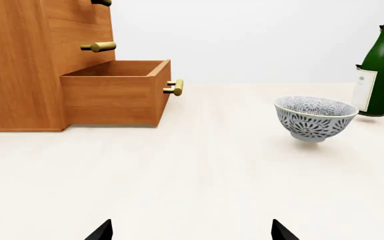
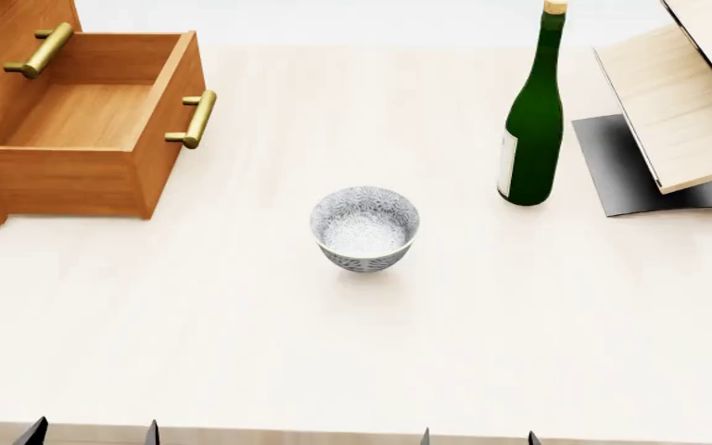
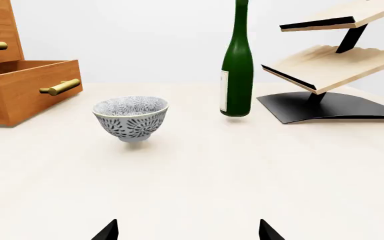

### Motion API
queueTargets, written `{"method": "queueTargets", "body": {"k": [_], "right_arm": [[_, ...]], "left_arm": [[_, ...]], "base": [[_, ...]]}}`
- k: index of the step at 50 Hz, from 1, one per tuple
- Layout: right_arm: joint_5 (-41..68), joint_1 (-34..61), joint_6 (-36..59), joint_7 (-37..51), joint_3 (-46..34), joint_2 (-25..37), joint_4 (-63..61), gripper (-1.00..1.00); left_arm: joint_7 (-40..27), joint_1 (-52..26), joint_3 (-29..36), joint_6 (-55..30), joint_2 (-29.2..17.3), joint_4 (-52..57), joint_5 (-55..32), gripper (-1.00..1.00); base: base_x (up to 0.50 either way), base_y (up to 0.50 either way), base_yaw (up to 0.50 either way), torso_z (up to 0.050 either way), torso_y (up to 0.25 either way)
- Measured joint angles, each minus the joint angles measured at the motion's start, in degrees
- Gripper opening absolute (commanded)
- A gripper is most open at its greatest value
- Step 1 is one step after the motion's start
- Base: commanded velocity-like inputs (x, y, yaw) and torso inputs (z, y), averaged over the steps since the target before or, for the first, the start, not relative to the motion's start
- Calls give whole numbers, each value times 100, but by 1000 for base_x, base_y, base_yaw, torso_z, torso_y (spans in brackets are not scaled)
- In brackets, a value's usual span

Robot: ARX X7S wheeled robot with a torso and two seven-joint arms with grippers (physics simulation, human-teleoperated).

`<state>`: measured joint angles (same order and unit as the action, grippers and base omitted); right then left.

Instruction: Close the bottom drawer of the cabinet.

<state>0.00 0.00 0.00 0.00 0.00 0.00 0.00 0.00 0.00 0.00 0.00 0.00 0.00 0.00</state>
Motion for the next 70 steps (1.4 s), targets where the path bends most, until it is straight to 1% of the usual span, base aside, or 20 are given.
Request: {"method": "queueTargets", "body": {"k": [19,22,28,36,42,49,57,70], "right_arm": [[382,6,120,371,-205,211,-44,100],[642,31,70,655,-411,416,-73,100],[1053,91,391,1157,-596,791,-688,100],[1451,343,1361,1656,-709,1185,-1885,100],[1677,563,1984,1883,-746,1374,-2578,100],[1847,675,2337,1980,-796,1503,-2995,100],[1983,725,2511,1973,-857,1598,-3200,100],[2105,728,2580,1936,-948,1664,-3263,100]], "left_arm": [[-313,-15,347,-159,-254,8,-49,100],[-346,-16,394,-233,-269,64,85,100],[-420,-17,527,-690,-343,661,422,100],[-390,-142,618,-1698,-443,1861,686,100],[-375,-259,662,-2276,-507,2517,793,100],[-398,-317,703,-2637,-569,2937,838,100],[-447,-353,734,-2852,-626,3184,824,100],[-565,-353,727,-2929,-719,3300,739,100]], "base": [[0,0,0,0,0],[0,0,0,0,0],[0,0,0,0,0],[0,0,0,0,0],[0,0,0,0,0],[0,1,0,0,0],[0,448,0,0,0],[0,500,0,0,0]]}}
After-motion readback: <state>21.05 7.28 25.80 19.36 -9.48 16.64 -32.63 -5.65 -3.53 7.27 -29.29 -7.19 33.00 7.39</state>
